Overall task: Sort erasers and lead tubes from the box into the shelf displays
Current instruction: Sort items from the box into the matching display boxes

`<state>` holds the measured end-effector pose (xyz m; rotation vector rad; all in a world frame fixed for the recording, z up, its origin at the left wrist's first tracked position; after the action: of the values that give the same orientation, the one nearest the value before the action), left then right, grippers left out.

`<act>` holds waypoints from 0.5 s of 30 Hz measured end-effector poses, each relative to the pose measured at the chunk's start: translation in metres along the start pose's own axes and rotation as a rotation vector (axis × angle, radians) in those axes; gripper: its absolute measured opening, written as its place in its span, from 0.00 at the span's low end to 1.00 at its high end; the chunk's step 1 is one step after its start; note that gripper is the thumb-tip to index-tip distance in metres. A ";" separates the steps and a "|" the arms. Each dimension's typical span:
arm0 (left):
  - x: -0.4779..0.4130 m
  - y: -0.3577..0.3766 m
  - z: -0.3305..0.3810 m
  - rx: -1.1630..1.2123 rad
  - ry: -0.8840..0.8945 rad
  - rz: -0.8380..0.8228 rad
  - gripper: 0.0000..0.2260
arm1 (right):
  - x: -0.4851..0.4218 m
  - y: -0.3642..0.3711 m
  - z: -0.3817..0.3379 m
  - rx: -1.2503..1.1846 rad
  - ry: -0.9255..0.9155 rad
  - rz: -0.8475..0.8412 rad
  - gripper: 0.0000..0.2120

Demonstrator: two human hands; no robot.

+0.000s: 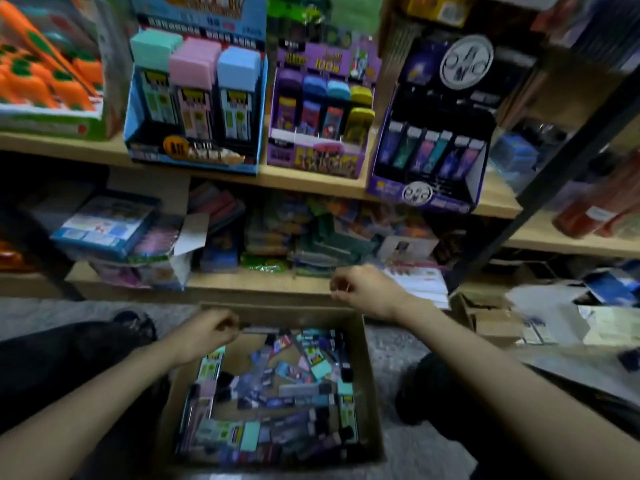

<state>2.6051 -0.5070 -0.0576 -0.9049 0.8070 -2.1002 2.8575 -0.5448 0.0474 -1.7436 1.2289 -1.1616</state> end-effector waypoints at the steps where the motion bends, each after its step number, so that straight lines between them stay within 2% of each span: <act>1: 0.002 0.021 -0.015 0.049 -0.058 -0.030 0.10 | -0.001 0.025 0.012 -0.011 0.044 -0.032 0.08; 6: 0.010 0.108 -0.063 0.227 -0.289 -0.036 0.12 | 0.004 0.141 0.069 -0.166 0.300 -0.197 0.10; 8: 0.008 0.132 -0.078 0.236 -0.358 -0.022 0.16 | 0.008 0.179 0.085 -0.250 0.398 -0.221 0.15; 11: 0.002 0.151 -0.096 0.151 -0.458 0.046 0.23 | 0.009 0.221 0.099 -0.385 0.507 -0.194 0.21; 15: -0.015 0.160 -0.111 -0.022 -0.478 0.148 0.29 | -0.002 0.258 0.105 -0.430 0.512 -0.113 0.32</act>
<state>2.5816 -0.5553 -0.2456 -1.2539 0.6207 -1.6525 2.8715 -0.6171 -0.2214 -1.9011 1.8113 -1.5626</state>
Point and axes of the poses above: each hand's wrist, its own x-axis away from the middle knuckle, its own y-axis out of the palm, z = x × y, the point moved 4 cm from there along -x, towards the middle knuckle, and after that the axes turned 3 degrees about -x, right-handed, at the moved point
